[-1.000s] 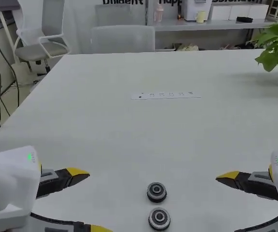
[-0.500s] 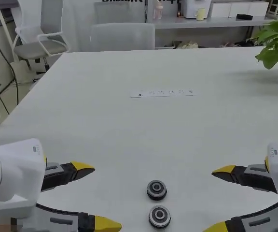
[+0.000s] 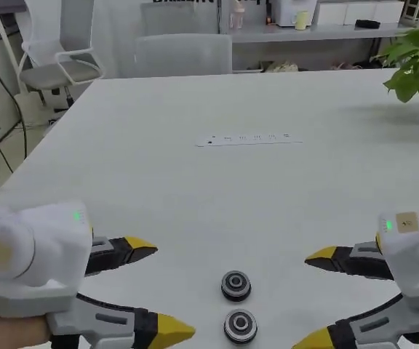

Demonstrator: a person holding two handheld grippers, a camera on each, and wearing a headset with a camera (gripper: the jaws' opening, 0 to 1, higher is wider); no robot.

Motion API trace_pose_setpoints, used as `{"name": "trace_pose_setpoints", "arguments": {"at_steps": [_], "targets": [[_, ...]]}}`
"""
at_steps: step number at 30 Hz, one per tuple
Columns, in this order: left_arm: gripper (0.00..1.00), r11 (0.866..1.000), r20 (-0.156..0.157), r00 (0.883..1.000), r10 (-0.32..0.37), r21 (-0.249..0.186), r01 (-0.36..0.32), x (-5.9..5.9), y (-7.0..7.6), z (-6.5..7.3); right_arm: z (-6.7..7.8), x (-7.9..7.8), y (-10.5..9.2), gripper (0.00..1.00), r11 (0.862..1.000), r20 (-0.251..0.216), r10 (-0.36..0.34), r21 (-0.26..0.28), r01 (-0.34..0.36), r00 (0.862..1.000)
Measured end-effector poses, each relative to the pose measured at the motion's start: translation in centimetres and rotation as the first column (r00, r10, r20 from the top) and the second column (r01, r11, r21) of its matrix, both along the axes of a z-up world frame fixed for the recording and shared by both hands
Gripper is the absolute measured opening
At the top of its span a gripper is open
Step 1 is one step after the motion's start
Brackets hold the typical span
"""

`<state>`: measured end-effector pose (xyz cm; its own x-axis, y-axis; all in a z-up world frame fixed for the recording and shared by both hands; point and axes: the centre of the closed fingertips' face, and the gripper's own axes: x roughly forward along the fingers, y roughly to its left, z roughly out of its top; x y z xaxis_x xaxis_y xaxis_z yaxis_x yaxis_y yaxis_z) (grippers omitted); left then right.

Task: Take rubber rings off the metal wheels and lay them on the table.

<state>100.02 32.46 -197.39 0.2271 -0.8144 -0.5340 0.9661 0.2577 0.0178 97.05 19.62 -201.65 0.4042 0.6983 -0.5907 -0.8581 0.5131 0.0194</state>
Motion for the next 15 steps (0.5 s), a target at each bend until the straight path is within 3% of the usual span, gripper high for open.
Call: {"name": "trace_pose_setpoints", "arguments": {"at_steps": [15], "targets": [[0.63,0.997,-0.006,0.998,-0.061,0.036,0.061,0.3,-1.1,-0.9,-0.6,0.8,0.1,0.66,0.999,-0.008,0.047,-0.024,-0.047,0.999]]}}
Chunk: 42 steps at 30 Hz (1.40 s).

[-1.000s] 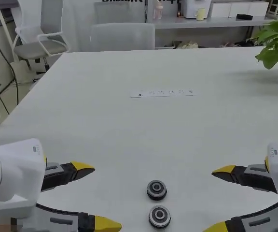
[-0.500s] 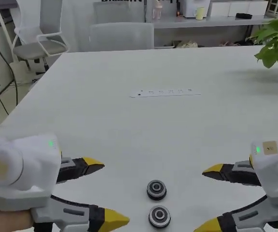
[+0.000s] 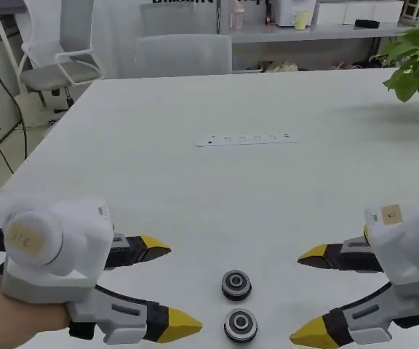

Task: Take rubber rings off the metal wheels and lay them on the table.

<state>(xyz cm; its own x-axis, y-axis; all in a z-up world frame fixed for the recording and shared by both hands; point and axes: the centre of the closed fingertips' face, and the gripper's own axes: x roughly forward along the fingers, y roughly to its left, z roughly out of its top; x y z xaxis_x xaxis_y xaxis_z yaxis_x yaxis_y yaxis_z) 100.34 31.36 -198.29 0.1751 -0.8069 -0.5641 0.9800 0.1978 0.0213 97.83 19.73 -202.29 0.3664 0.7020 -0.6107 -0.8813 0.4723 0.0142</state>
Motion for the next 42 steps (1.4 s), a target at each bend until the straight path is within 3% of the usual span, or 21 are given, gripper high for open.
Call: {"name": "trace_pose_setpoints", "arguments": {"at_steps": [2,7,11,22,42], "targets": [[0.62,1.0,-0.016,1.0,0.0,-0.003,0.0,0.0,-0.2,0.0,0.0,0.1,0.2,0.65,1.0,0.0,0.008,0.001,-0.008,1.0],[0.61,1.0,-0.01,1.0,-0.013,0.006,0.014,0.1,-0.6,-0.2,-0.4,0.2,0.5,0.64,1.0,-0.009,0.027,0.001,-0.027,1.0],[0.6,1.0,-0.034,0.999,-0.024,0.002,0.024,0.0,-1.0,-0.4,-0.8,0.3,0.6,0.62,0.999,-0.021,0.037,0.007,-0.036,0.999],[0.56,0.997,-0.046,0.997,-0.062,0.052,0.064,-0.1,-1.7,-2.4,-1.8,0.4,1.1,0.56,0.998,-0.04,0.06,0.007,-0.059,0.997],[0.49,0.99,-0.068,0.991,-0.119,0.068,0.124,-0.8,-3.5,-3.9,-3.4,0.2,2.0,0.41,0.993,-0.049,0.117,-0.008,-0.118,0.992]]}}
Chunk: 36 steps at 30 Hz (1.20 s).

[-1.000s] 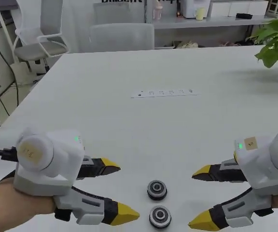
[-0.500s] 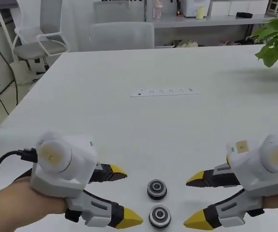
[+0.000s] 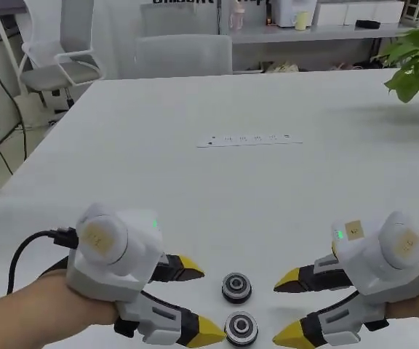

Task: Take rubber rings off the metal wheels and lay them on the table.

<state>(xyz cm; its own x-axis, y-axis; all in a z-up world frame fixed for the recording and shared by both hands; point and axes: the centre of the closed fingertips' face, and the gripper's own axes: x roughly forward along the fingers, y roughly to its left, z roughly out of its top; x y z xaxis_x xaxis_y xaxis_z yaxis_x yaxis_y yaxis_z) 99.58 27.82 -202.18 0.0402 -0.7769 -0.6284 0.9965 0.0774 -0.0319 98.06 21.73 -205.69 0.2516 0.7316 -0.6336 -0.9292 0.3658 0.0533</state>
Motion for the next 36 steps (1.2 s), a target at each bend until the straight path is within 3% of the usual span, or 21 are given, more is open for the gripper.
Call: {"name": "trace_pose_setpoints", "arguments": {"at_steps": [17,36], "targets": [[0.36,0.996,-0.013,0.997,-0.076,0.038,0.077,-1.1,-1.6,-1.8,-0.7,-0.2,0.3,0.39,1.0,-0.018,0.004,0.002,-0.004,1.0],[0.25,0.988,-0.05,0.991,-0.127,0.08,0.13,-2.1,-3.1,-3.7,-1.5,-0.5,-0.1,0.4,1.0,-0.04,-0.007,-0.006,0.007,0.999]]}}
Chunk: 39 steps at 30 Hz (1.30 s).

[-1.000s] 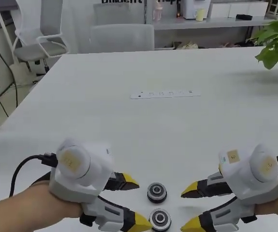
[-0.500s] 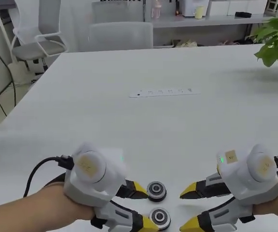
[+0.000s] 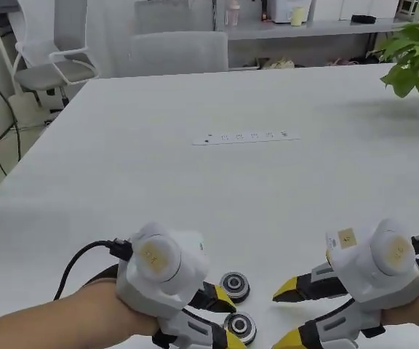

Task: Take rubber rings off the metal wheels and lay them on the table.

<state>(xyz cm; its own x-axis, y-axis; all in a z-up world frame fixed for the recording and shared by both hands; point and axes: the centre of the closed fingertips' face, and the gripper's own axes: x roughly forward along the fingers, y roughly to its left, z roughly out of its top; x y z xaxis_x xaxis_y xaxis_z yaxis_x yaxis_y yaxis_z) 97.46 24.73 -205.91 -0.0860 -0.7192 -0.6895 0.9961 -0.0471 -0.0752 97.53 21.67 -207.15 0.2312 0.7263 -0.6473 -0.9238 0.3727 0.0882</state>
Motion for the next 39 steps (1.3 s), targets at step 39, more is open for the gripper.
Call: {"name": "trace_pose_setpoints", "arguments": {"at_steps": [39], "targets": [[0.08,0.999,0.111,0.994,-0.002,-0.042,0.007,0.75,-0.29,-0.42,0.06,0.07,0.38,0.38,1.0,-0.016,-0.012,0.013,0.012,1.0]]}}
